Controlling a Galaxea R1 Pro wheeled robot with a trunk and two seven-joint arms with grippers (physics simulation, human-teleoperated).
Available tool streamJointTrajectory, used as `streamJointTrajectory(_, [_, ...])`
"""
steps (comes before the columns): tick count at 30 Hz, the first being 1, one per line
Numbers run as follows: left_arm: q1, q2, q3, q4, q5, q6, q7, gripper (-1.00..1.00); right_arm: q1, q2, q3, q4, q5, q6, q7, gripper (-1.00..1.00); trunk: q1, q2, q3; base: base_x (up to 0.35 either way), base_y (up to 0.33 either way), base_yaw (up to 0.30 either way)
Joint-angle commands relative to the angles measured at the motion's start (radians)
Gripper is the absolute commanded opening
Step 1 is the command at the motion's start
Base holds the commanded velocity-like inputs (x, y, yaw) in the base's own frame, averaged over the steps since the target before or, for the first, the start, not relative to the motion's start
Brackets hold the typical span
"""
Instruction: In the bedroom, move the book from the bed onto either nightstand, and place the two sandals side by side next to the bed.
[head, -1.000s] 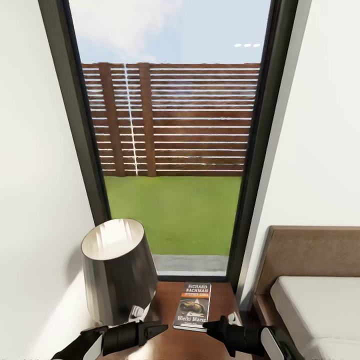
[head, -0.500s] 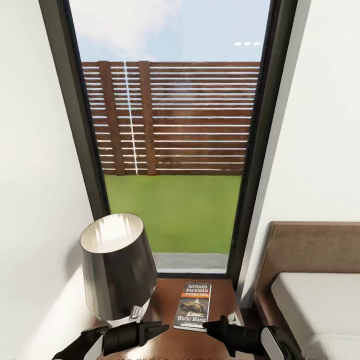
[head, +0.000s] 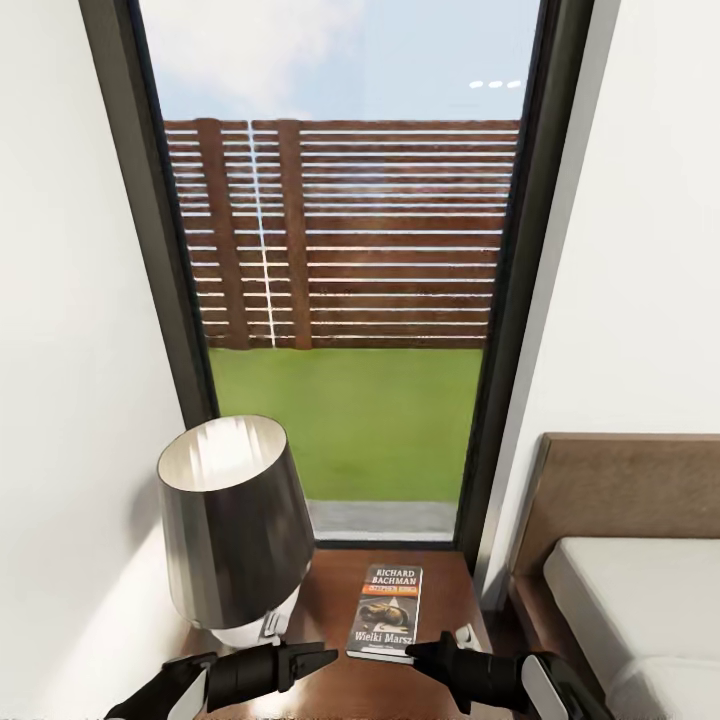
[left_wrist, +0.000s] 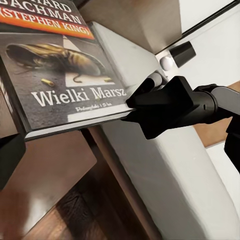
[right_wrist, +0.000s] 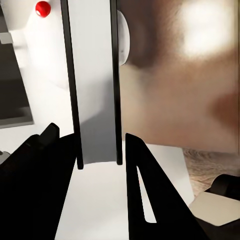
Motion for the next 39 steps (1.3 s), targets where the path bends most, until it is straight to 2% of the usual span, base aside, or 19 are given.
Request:
streamJointTrajectory(1, [-0.001,0.001,-0.008,-0.001,0.01,0.011,-0.002,1.0,-0.001,0.0,-0.004,0.0,0.001,0.004,0.004,-1.0,0.004,-0.008,-0.004,0.0,0.0,0.0])
streamJointTrajectory(39, [-0.001,0.001,-0.008,0.0,0.01,0.011,-0.001,1.0,-0.001,0.001,-0.004,0.0,0.001,0.004,0.004,-1.0,0.149,-0.274,-0.123,0.0,0.0,0.0])
